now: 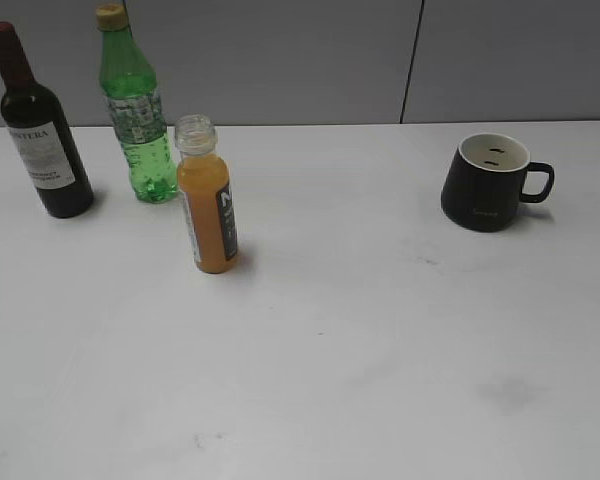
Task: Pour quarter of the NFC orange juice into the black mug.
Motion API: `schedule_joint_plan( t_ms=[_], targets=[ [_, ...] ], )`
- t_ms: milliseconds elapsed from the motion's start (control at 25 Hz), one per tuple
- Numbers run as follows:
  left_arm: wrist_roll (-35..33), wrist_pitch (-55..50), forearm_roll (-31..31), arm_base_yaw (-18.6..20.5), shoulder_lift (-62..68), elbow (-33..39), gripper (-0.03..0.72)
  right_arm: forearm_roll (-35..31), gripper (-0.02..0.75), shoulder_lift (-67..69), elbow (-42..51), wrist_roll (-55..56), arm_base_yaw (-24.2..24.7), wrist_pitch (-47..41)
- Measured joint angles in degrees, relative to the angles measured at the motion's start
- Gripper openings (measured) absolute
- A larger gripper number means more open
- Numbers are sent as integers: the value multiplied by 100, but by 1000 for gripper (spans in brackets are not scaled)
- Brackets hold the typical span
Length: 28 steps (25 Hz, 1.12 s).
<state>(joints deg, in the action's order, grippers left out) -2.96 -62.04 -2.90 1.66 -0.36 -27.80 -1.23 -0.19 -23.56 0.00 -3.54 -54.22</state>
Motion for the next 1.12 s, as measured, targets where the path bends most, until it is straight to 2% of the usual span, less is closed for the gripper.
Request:
schedule_joint_plan(
  t_ms=[720, 1120],
  targets=[
    [0, 0, 0, 0, 0, 0, 232, -6, 568, 0, 0, 0, 0, 0],
    [0, 0, 0, 0, 0, 0, 232, -223, 568, 28, -50, 0, 0, 84]
  ],
)
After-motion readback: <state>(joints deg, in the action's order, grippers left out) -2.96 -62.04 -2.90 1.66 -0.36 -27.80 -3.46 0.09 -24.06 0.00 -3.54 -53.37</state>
